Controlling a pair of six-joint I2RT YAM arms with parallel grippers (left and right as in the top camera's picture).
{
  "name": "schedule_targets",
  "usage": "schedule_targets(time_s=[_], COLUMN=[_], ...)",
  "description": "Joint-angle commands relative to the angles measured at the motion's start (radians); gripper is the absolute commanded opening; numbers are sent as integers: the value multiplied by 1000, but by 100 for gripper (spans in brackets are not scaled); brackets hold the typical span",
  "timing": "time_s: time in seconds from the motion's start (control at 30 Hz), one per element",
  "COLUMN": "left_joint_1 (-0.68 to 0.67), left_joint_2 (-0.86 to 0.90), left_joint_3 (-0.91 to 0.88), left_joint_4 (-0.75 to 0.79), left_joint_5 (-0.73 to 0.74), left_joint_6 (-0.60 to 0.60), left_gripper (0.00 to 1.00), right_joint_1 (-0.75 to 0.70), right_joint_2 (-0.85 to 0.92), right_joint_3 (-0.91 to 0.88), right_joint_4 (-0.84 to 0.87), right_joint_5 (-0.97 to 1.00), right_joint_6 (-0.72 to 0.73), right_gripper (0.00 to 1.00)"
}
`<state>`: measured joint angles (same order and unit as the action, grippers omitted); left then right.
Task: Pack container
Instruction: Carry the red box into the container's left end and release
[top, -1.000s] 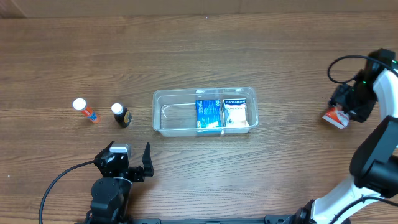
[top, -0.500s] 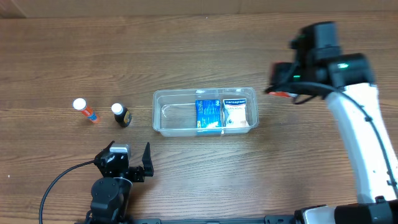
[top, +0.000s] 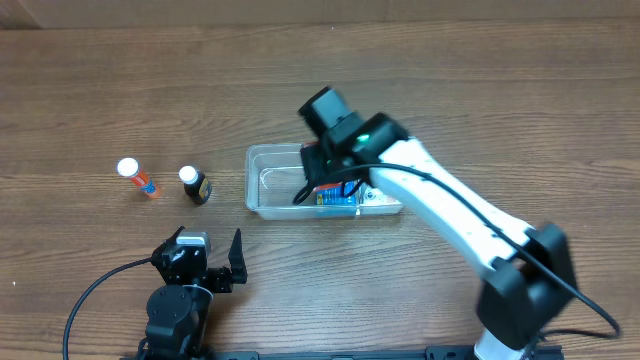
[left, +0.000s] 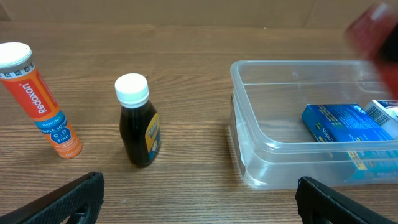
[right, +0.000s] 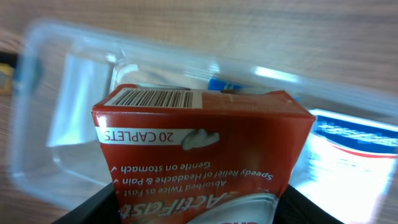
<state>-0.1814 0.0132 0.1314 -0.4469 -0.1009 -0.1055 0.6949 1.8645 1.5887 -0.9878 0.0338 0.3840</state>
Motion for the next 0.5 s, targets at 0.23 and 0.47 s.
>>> schedule_targets(time_s=[0.23,0.47], left_joint_1=[5,5], left_joint_2=[-8,-8], left_joint_3=[-4,-4], left_joint_4=[4,4], left_joint_5=[5,5], left_joint_6=[-14,-14], left_gripper=[100,100], right_joint_1=[22,72], right_joint_2=[72,125], right_joint_3=[-6,-8], right_joint_4=[47,90], right_joint_5=[-55,-55], right_joint_6=[64,129], right_gripper=[63,63])
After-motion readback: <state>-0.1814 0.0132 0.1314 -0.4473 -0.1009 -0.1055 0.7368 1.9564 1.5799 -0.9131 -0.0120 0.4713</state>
